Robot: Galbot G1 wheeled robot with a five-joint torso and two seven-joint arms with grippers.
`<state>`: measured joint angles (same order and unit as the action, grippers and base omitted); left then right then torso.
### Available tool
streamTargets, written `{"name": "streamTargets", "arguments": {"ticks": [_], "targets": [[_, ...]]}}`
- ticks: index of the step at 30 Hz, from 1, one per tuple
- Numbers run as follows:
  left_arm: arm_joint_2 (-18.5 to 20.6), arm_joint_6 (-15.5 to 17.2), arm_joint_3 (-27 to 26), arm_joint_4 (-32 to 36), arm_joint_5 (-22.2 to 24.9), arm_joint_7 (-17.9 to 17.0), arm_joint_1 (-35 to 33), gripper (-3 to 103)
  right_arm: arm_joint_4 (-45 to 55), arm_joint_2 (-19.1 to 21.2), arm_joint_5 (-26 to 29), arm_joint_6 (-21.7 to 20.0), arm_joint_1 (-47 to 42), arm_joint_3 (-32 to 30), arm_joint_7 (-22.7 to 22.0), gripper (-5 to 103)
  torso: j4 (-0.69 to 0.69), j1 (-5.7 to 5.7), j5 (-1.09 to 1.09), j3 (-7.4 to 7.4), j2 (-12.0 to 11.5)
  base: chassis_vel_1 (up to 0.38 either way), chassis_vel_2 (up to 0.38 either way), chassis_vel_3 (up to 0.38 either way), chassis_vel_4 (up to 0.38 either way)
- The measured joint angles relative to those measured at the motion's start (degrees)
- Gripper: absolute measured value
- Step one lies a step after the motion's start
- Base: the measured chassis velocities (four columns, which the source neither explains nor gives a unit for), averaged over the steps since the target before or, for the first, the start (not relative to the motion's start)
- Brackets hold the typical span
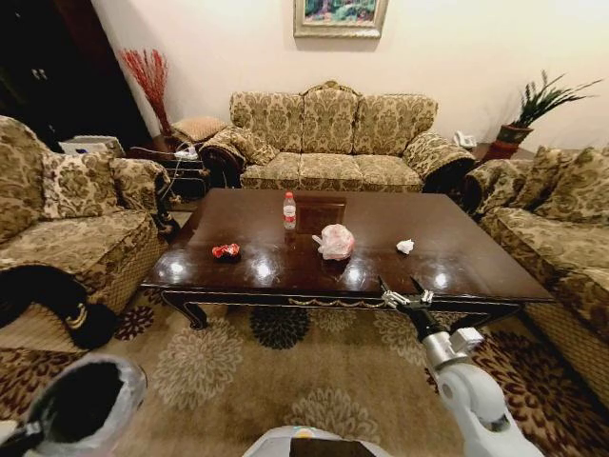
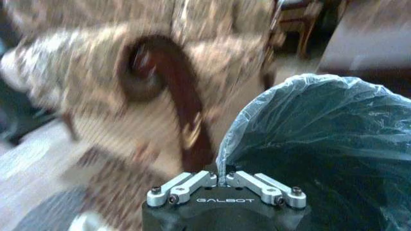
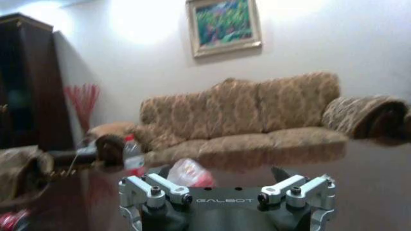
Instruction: Move to the front of the table and place the trash on the table into the trash bin.
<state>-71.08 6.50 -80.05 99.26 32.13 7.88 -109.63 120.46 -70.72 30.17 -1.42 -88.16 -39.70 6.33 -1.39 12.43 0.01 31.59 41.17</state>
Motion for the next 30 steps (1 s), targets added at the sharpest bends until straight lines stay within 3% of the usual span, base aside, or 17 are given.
{"name": "streamTargets", "arguments": {"ticks": [2, 4, 5, 7, 11, 15, 17, 21, 23, 30], "targets": [[-0.8, 0.2, -1.2, 3.0, 1.0, 0.1, -0.8, 1, 0.1, -0.4, 0.0, 0.5, 0.0, -0.1, 0.0, 100, 0.08, 0.0, 0.03, 0.0, 0.0, 0.0, 0.0, 0.0, 0.0], [-2.0, 0.2, -3.0, 6.8, 2.2, 0.1, -2.3, 1, 0.3, -0.9, -0.1, 0.5, 0.5, 0.2, 0.0, 100, 0.06, 0.0, -0.02, 0.0, 0.0, 0.0, 0.0, 0.0, 0.0], [-3.6, 0.2, -5.1, 10.7, 3.3, 0.2, -3.8, 1, 0.4, -1.1, -0.1, 0.5, 1.1, 0.7, 0.1, 100, -0.02, 0.0, -0.1, 0.0, 0.0, 0.0, 0.0, 0.0, 0.0], [-5.3, 0.3, -7.0, 14.2, 3.9, 0.2, -4.5, 1, 0.4, -1.3, -0.1, 0.4, 1.6, 1.3, 0.4, 100, -0.09, 0.0, -0.02, 0.0, 0.0, 0.0, 0.0, 0.0, 0.0], [-7.7, 0.7, -10.4, 21.6, 6.5, -0.1, -5.1, 1, 0.7, -1.3, -0.7, 0.0, 2.2, 1.9, 1.3, 100, -0.04, 0.0, -0.01, 0.0, 0.0, 0.0, 0.0, 0.0, 0.0], [-7.7, 1.9, -12.1, 27.7, 9.3, -0.9, -4.5, 1, 0.9, -1.1, -1.0, -0.4, 2.2, 1.8, 2.0, 100, -0.03, 0.0, -0.03, 0.0, 0.0, 0.0, 0.0, 0.0, 0.0], [-6.1, 4.1, -12.6, 33.0, 13.0, -1.9, -2.1, 1, 0.9, -0.9, -1.4, -0.4, 2.1, 1.7, 2.4, 100, -0.03, 0.0, -0.03, 0.0, 0.0, 0.0, 0.0, 0.0, 0.0], [-3.9, 5.6, -12.2, 36.2, 16.0, -2.1, -0.3, 1, 0.5, -0.8, -2.1, 0.0, 2.1, 1.8, 2.7, 100, 0.0, 0.0, -0.04, 0.0, 0.0, 0.0, 0.0, 0.0, 0.0], [-1.4, 6.1, -9.9, 37.4, 17.5, -2.1, 1.1, 1, -0.7, -1.1, -2.9, 2.3, 3.0, 2.1, 2.8, 100, 0.0, 0.0, -0.04, 0.0, 0.0, 0.0, 0.0, 0.0, 0.0], [8.2, 2.5, 0.0, 32.5, 19.3, -1.9, 5.8, 1, -1.1, -1.4, -5.9, 4.0, 4.1, 3.1, 2.7, 100, -0.02, 0.01, -0.02, 0.01, 0.0, 0.0, 0.0, 0.0, 0.0]]}}
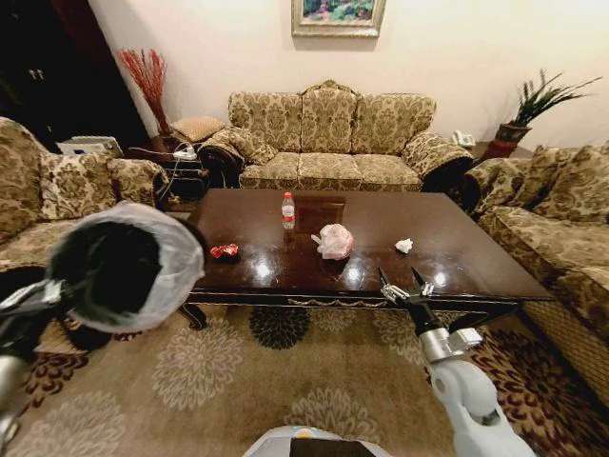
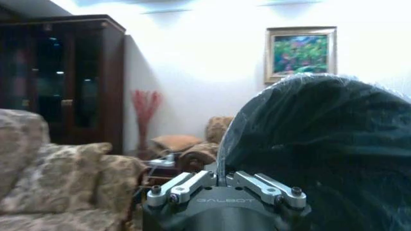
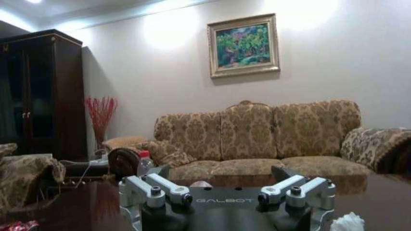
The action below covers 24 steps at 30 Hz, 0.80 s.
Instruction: Move to the front of the table and place the trash on the table into the trash bin.
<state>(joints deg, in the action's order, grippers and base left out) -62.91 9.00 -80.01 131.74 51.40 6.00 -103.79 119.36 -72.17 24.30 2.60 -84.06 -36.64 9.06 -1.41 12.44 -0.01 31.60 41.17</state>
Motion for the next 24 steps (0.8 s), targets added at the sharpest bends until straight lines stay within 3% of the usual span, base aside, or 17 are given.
{"name": "streamTargets", "arguments": {"ticks": [4, 12, 19, 22, 24], "targets": [[3.4, -0.5, 4.5, -2.7, -1.0, 0.1, 2.8, 1, 0.4, 0.0, 0.0, 2.1, -0.4, -0.3, 1.5, 100, 0.0, 0.0, 0.02, 0.0, 0.0, 0.059, 0.058, -0.054, -0.058], [5.5, -0.7, 8.4, -4.2, -1.8, -0.2, 5.7, 1, 1.5, -0.1, -0.1, 2.6, -1.2, -0.7, 1.8, 100, 0.0, 0.0, 0.01, 0.01, 0.0, 0.173, 0.178, -0.165, -0.174], [9.1, -5.0, 10.6, -7.1, -3.0, -2.8, 9.6, 1, 1.2, -0.6, -0.7, 3.4, -1.1, 0.5, 2.6, 100, -0.03, -0.01, 0.02, -0.01, 0.0, 0.24, 0.228, -0.23, -0.226], [10.6, -5.3, 11.7, -8.8, -3.6, -4.3, 11.6, 1, 0.8, -0.3, -1.3, 2.9, -0.7, 1.0, 2.7, 100, -0.04, -0.01, 0.07, -0.01, 0.0, 0.09, 0.082, -0.081, -0.066], [11.5, -5.2, 12.5, -9.6, -4.2, -4.7, 12.7, 1, 0.5, 0.1, -2.0, 1.9, -0.2, 1.2, 2.7, 100, -0.04, -0.01, 0.0, -0.01, 0.0, 0.032, 0.031, -0.006, -0.01]]}}
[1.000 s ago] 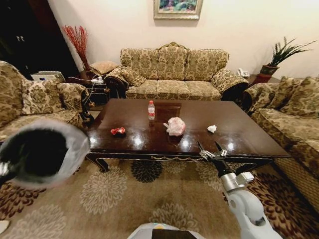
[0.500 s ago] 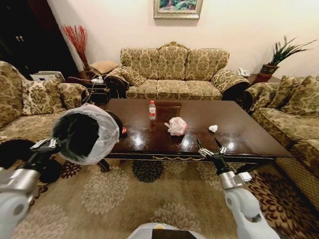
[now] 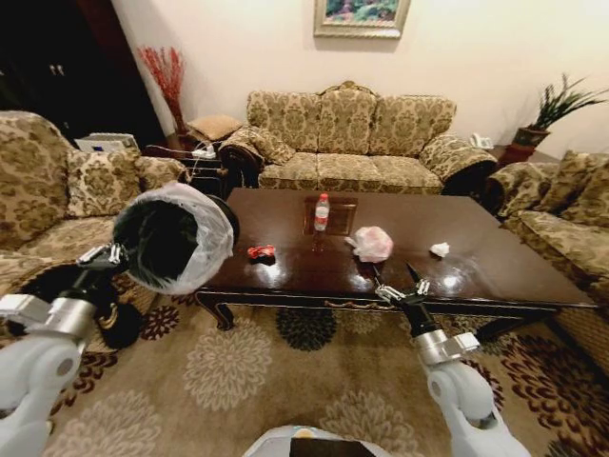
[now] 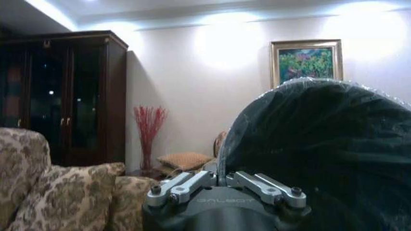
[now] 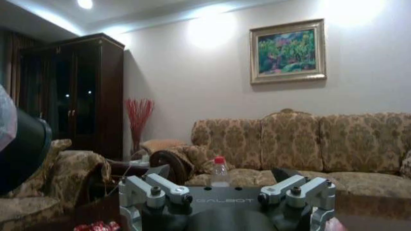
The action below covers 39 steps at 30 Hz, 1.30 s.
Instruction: Move to the front of the table and place the trash on the table into the trash bin.
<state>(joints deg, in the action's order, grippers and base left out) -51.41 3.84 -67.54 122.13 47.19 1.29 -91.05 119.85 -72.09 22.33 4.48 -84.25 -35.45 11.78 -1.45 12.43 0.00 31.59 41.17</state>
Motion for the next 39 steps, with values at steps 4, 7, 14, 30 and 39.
{"name": "streamTargets", "arguments": {"ticks": [4, 7, 14, 30, 39], "targets": [[0.7, 0.0, 1.0, -0.6, -0.4, 0.2, 0.9, 1, -0.2, 0.3, -0.3, -0.8, 0.8, 0.2, -0.1, 100, 0.06, 0.0, -0.09, 0.01, 0.0, -0.041, -0.023, 0.016, 0.008], [0.4, 0.0, 1.4, -0.6, -0.4, 0.3, 0.9, 1, -0.2, 0.2, -0.2, -0.8, 0.7, 0.2, 0.1, 100, 0.07, 0.0, -0.02, 0.0, 0.0, -0.09, -0.045, 0.052, -0.003], [-0.2, -0.1, 1.7, -0.5, -0.7, 0.6, 0.8, 1, 0.2, -0.7, 0.0, -0.4, 0.1, 0.4, 1.8, 100, 0.01, -0.01, 0.03, -0.01, 0.0, -0.03, 0.064, 0.069, -0.047], [-0.5, -0.6, -1.2, 0.3, 0.2, 0.8, -1.5, 1, -0.3, -1.3, 0.3, 1.0, 1.8, 2.6, 2.9, 100, 0.04, 0.1, 0.0, 0.04, 0.0, -0.201, 0.191, 0.184, -0.195], [-0.7, -1.1, -1.5, 0.7, -0.1, 1.6, -3.0, 1, -1.9, -1.9, -0.1, 0.9, 2.8, 3.4, 3.2, 100, 0.03, -0.09, -0.01, -0.04, 0.0, 0.013, 0.009, -0.019, -0.015]]}}
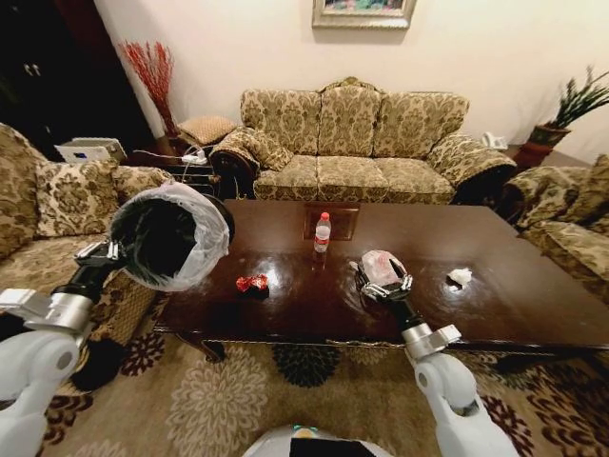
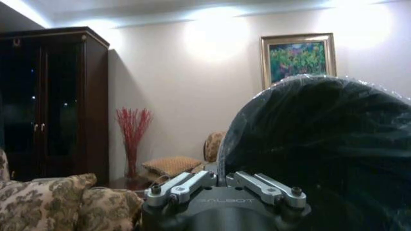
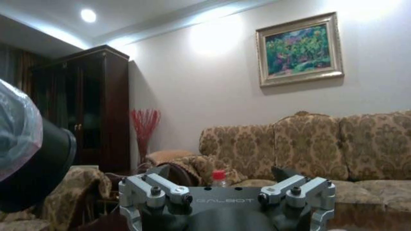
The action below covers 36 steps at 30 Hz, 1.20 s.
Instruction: Move to the front of the table and place the trash on the table into the trash bin.
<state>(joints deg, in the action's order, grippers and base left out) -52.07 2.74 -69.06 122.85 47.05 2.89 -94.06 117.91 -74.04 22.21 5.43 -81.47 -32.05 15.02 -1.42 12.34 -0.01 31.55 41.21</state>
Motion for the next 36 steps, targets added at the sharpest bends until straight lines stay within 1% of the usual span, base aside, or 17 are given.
{"name": "streamTargets", "arguments": {"ticks": [4, 7, 11, 13, 14, 16, 17, 18, 22, 23, 24, 25, 27, 28, 30, 32, 36], "targets": [[-0.3, 0.0, 0.1, 0.1, -0.2, 0.0, -0.2, 1, -0.7, 0.1, -0.7, 0.2, 0.8, 0.8, -0.2, 100, 0.0, 0.06, 0.04, 0.04, 0.0, 0.085, 0.064, -0.087, -0.038], [-0.5, 0.0, 0.0, 0.3, -0.2, 0.1, -0.4, 1, -2.0, -0.1, -1.9, 0.2, 1.7, 2.4, -0.9, 100, 0.01, 0.1, -0.03, 0.05, 0.0, 0.077, 0.13, -0.093, -0.138], [-0.6, -0.1, -0.2, 0.6, -0.3, 0.2, -0.8, 1, -2.8, -0.4, -2.8, 0.2, 2.2, 3.7, -1.3, 100, 0.02, 0.11, -0.02, 0.05, 0.0, 0.135, 0.191, -0.144, -0.181], [-0.6, -0.1, -0.4, 0.6, -0.3, 0.3, -1.1, 1, -4.2, -1.0, -3.4, 0.3, 3.6, 6.5, -2.7, 100, 0.02, 0.11, 0.0, 0.05, 0.0, 0.19, 0.215, -0.214, -0.193], [-0.6, -0.1, -0.4, 0.6, -0.3, 0.3, -1.1, 1, -4.2, -1.0, -3.4, 0.3, 3.6, 6.5, -2.7, 100, 0.02, 0.11, 0.0, 0.05, 0.0, 0.19, 0.211, -0.214, -0.189], [-0.6, -0.1, -0.5, 0.6, -0.3, 0.3, -1.2, 1, -5.7, -1.4, -3.4, 0.3, 5.1, 8.7, -3.7, 100, 0.01, 0.1, 0.07, 0.05, 0.0, 0.209, 0.183, -0.15, -0.135], [-0.6, -0.1, -0.5, 0.4, -0.3, 0.2, -1.2, 1, -7.8, -1.9, -3.5, -0.2, 7.5, 11.6, -4.6, 100, -0.02, 0.09, 0.09, 0.05, 0.0, 0.146, 0.125, -0.078, -0.062], [-0.6, -0.1, -0.5, 0.4, -0.3, 0.2, -1.2, 1, -7.8, -1.9, -3.5, -0.2, 7.5, 11.6, -4.6, 100, -0.02, 0.09, 0.09, 0.05, 0.0, 0.146, 0.125, -0.078, -0.062], [-0.5, -0.1, -0.2, 0.4, -0.5, 0.1, -1.5, 1, -13.9, -3.6, -6.0, -3.1, 13.1, 18.0, -7.8, 100, -0.04, 0.07, -0.01, 0.04, 0.0, 0.06, 0.032, -0.031, -0.017], [-0.3, -0.1, -0.2, 0.5, -0.5, 0.1, -1.7, 1, -15.8, -4.1, -6.9, -5.0, 15.0, 20.0, -9.3, 100, -0.02, 0.08, -0.04, 0.05, 0.0, 0.0, 0.0, 0.0, 0.0], [-0.2, -0.1, -0.2, 0.5, -0.5, 0.2, -1.9, 1, -16.9, -4.3, -7.3, -6.5, 16.1, 21.3, -10.3, 100, 0.0, 0.09, -0.05, 0.05, 0.0, 0.0, 0.0, 0.0, 0.0], [-0.2, -0.1, -0.2, 0.5, -0.5, 0.2, -1.9, 1, -16.9, -4.3, -7.3, -6.5, 16.1, 21.3, -10.3, 100, 0.0, 0.09, -0.05, 0.05, 0.0, 0.0, 0.0, 0.0, 0.0], [0.1, -0.1, -0.2, 0.5, -0.5, 0.2, -2.0, 1, -18.5, -4.6, -7.5, -8.3, 17.6, 22.8, -11.5, 100, 0.03, 0.1, -0.03, 0.06, 0.0, -0.075, -0.049, 0.035, 0.013], [0.4, -0.1, -0.4, 0.5, -0.5, 0.2, -2.0, 1, -20.6, -5.2, -7.3, -9.6, 19.4, 24.5, -12.2, 100, 0.05, 0.11, 0.0, 0.06, -0.1, -0.068, -0.005, 0.023, -0.008], [0.4, -0.1, -0.4, 0.5, -0.4, 0.2, -2.0, 1, -21.1, -5.4, -7.1, -9.8, 19.7, 24.8, -12.2, 100, 0.05, 0.12, -0.01, 0.06, -0.1, -0.034, -0.002, 0.011, -0.004], [0.5, 0.0, -0.4, 0.5, -0.4, 0.1, -2.0, 1, -23.4, -6.7, -6.6, -10.6, 21.3, 26.8, -12.1, 100, 0.01, 0.11, 0.03, 0.06, 0.0, 0.0, 0.0, 0.0, 0.0], [0.5, 0.1, -0.5, 0.5, -0.4, 0.1, -2.0, 1, -25.0, -8.0, -6.4, -11.9, 22.1, 29.1, -12.0, 100, -0.02, 0.08, 0.04, 0.04, 0.0, 0.0, 0.0, 0.0, 0.0]]}}
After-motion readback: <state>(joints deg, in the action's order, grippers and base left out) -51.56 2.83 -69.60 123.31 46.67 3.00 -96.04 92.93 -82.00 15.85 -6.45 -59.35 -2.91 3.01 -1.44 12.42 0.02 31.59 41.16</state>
